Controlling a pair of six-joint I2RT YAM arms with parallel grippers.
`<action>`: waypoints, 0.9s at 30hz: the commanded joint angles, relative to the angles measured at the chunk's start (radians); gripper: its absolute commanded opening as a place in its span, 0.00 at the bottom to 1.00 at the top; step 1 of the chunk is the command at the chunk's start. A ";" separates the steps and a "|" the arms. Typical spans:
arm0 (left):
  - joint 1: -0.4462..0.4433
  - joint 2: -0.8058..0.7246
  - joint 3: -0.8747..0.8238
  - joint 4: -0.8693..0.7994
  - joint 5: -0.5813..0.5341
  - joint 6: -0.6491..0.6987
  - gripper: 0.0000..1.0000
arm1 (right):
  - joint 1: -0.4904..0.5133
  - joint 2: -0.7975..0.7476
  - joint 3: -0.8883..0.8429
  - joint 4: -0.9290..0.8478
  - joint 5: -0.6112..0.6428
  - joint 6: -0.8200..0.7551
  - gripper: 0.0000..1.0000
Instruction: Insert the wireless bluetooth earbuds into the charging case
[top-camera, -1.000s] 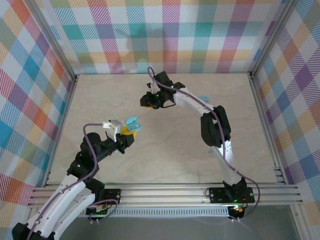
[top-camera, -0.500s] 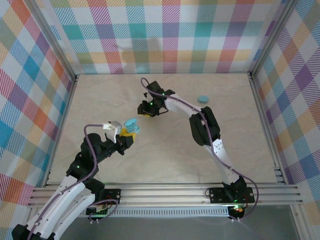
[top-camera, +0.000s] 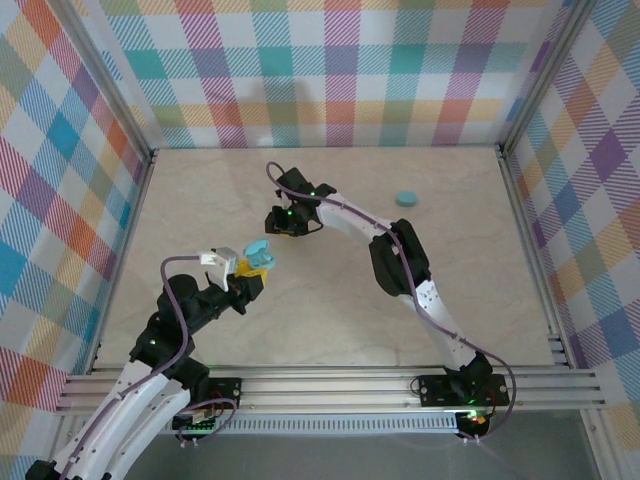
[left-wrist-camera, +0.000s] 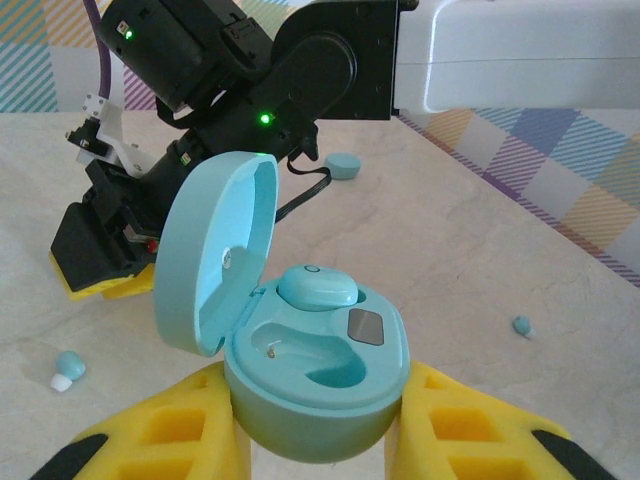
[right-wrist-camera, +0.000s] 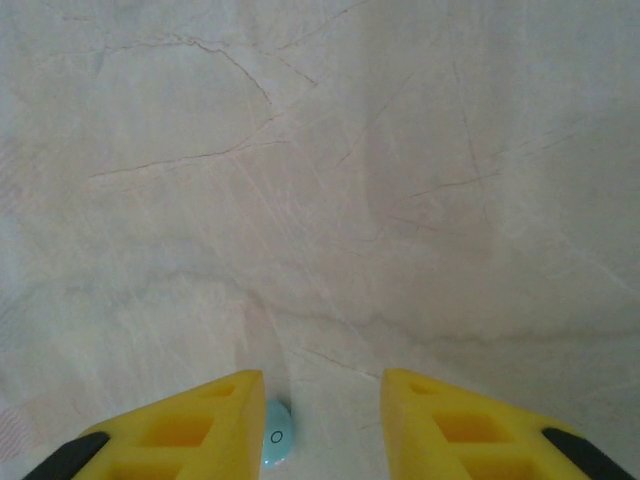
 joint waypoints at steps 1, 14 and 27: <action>0.014 -0.040 -0.009 -0.014 -0.017 -0.024 0.11 | 0.017 0.009 0.044 -0.035 0.057 -0.003 0.37; 0.013 -0.107 -0.048 -0.054 -0.050 -0.040 0.11 | 0.067 0.054 0.089 -0.059 0.087 0.003 0.35; 0.013 -0.133 -0.054 -0.081 -0.073 -0.044 0.11 | 0.113 0.046 0.092 -0.153 0.155 -0.049 0.32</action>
